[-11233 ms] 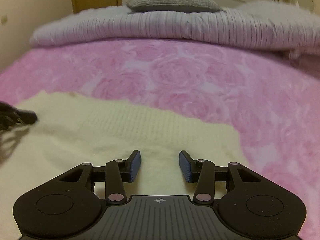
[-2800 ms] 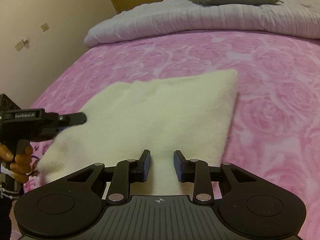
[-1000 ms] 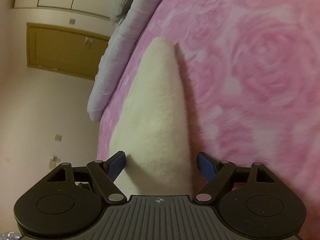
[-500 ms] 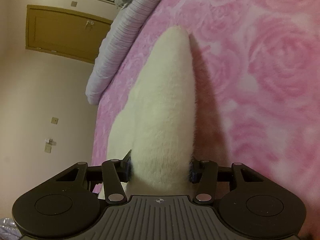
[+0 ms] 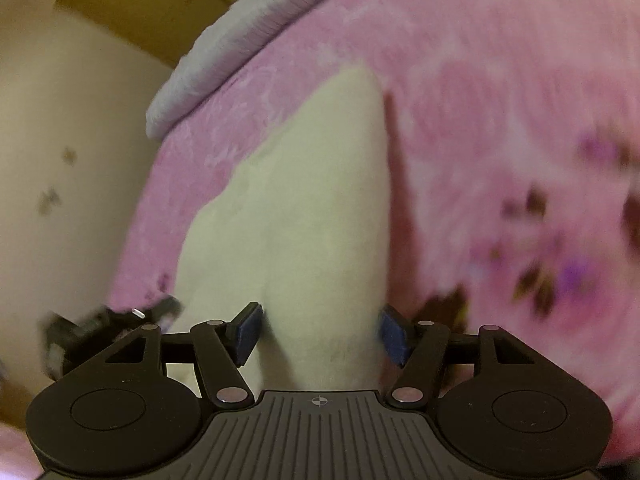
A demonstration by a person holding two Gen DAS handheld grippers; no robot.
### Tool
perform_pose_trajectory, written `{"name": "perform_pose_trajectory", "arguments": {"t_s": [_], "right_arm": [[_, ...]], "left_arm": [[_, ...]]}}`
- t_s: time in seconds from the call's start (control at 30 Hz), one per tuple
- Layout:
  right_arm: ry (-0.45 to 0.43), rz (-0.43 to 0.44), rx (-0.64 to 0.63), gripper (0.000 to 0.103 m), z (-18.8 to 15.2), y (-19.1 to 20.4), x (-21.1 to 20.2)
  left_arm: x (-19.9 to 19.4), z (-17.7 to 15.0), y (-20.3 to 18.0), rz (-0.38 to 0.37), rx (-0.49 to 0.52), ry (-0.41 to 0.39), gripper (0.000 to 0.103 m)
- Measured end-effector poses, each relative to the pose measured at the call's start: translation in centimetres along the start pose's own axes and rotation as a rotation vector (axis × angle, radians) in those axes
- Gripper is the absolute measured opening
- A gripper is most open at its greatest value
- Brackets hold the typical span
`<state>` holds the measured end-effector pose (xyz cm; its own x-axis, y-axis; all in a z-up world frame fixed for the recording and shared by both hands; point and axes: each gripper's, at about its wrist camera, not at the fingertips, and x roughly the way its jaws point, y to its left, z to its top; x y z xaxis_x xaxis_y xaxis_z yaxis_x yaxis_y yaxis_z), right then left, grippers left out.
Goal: Fold clothes
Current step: 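Lift the sweater edge with both grippers and fold it over the body, then lower the folded edge onto the sweater and open both grippers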
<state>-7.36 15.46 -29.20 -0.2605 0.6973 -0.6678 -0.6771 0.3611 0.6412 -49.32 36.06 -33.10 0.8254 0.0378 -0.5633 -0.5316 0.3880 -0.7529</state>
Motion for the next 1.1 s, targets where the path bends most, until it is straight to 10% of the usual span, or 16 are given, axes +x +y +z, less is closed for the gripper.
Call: {"name": "perform_pose_trajectory", "arguments": {"t_s": [0.23, 0.47, 0.83, 1.1], "right_arm": [[-0.097, -0.188, -0.193, 0.061, 2.3, 1.2, -0.9], [-0.016, -0.247, -0.378, 0.008, 0.8, 2.0, 2.5], [0.002, -0.36, -0.52, 0.007, 0.3, 4.2, 5.6], [-0.187, -0.178, -0.331, 0.008, -0.6, 3.6, -1.1]], "left_arm": [[4.0, 3.0, -1.0, 0.041, -0.007, 0.022, 0.043], [5.1, 3.1, -1.1, 0.083, 0.084, 0.002, 0.015], [5.2, 2.9, 0.3, 0.134, 0.13, 0.005, 0.021], [-0.8, 0.3, -4.0, 0.13, 0.243, -0.125, 0.018]]}}
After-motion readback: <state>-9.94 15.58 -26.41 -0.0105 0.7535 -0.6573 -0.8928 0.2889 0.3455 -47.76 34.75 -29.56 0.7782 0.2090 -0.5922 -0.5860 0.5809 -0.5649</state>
